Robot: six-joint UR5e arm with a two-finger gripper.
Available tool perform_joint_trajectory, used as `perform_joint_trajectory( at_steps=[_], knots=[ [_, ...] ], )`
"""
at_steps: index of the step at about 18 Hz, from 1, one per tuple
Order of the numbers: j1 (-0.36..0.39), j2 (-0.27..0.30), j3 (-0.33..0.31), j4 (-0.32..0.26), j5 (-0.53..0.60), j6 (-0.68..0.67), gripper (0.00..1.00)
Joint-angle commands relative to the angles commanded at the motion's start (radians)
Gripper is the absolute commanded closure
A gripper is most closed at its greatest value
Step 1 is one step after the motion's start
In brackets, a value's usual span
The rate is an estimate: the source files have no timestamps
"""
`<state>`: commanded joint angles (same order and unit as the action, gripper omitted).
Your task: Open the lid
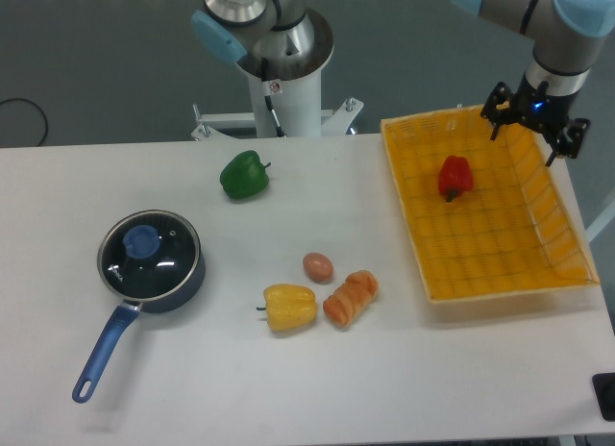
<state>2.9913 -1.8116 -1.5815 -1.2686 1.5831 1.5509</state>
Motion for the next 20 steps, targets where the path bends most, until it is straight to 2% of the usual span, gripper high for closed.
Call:
perform_joint_trajectory(
  at_steps=[7, 10, 16, 20],
  knots=[
    [0.000, 0.000, 0.000, -0.006, 0.002, -0.003, 0.00],
    [-0.003, 0.002, -0.018, -0.005, -0.002, -0.005, 0.00],
    [-0.034, 0.003, -0.015, 0.014, -0.002, -0.161, 0.00],
    [-0.069, 0.003, -0.015, 0.025, -0.003, -0.186, 0.00]
  ],
)
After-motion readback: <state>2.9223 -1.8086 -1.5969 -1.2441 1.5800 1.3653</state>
